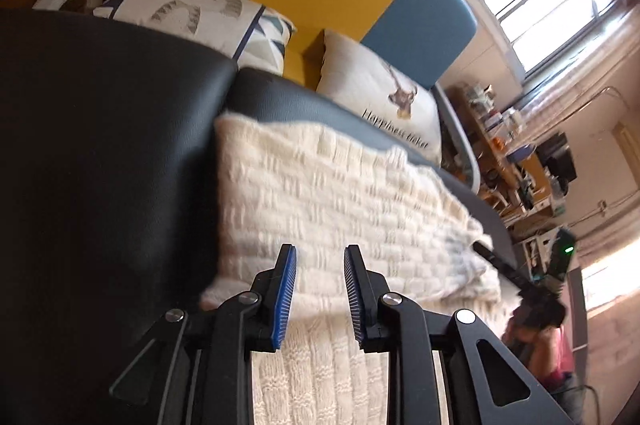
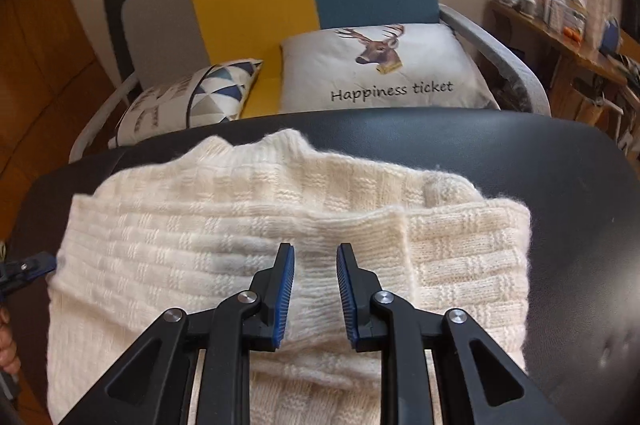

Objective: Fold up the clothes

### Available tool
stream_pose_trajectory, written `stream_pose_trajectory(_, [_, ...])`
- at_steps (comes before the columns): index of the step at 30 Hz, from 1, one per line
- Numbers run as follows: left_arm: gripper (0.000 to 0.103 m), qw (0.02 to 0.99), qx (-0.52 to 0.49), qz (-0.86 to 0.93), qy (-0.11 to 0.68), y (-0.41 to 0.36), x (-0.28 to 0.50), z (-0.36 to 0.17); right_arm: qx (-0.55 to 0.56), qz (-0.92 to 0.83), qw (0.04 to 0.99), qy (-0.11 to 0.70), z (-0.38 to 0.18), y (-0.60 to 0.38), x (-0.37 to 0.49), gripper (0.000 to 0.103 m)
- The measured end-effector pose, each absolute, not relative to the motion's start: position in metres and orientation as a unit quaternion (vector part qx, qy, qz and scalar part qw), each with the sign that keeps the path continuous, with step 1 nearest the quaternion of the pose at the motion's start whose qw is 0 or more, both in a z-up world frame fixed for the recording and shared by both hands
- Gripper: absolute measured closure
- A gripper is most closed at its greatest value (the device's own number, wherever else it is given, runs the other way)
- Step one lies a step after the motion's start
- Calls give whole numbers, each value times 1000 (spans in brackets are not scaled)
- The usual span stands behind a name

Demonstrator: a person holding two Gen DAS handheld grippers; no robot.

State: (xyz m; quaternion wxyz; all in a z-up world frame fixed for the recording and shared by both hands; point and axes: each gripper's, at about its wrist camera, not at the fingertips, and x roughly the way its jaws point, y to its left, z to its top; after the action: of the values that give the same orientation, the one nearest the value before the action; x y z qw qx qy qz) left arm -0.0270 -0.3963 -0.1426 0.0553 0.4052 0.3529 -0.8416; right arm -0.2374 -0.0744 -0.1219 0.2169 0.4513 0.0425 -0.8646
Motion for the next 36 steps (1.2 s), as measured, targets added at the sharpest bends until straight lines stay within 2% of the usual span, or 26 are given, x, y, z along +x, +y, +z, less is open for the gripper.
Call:
stream_pose_trajectory(5, [79,78,432,-829,346,-388,-26,-161,483,-847,203,88,-140,-74,-235,82])
stream_pose_trajectory(10, [81,90,449,-822,339,-388,-33,-173,491,-846,196,73,-150,-67,-235,82])
stream_pose_trajectory(13, [80,101,451,-824,327,-384,-32,-165,483,-852,202,20,-130,-50,-222,82])
stream_pose_trajectory(16, [78,86,431,-832,339,-379,-10,-147,468,-841,262,-73,-105,-9,-180,82])
stream_pose_trajectory(18, [64,68,411,-838,351,-375,11,-132,468,-822,297,-126,-100,29,-142,79])
stream_pose_trajectory(20, [58,43,396,-845,356,-369,45,-122,478,-805,308,-170,-102,72,-105,78])
stream_pose_trajectory(22, [58,19,382,-851,359,-362,79,-113,491,-786,311,-209,-108,115,-70,78])
stream_pose_trajectory(24, [52,-3,374,-854,363,-355,115,-111,515,-775,294,-217,-121,148,-41,78])
stream_pose_trajectory(28, [51,-15,384,-848,364,-337,168,-119,551,-759,259,-231,-151,192,4,78])
stream_pose_trajectory(36, [49,10,419,-822,386,-318,219,-154,557,-718,294,-295,-189,197,14,77])
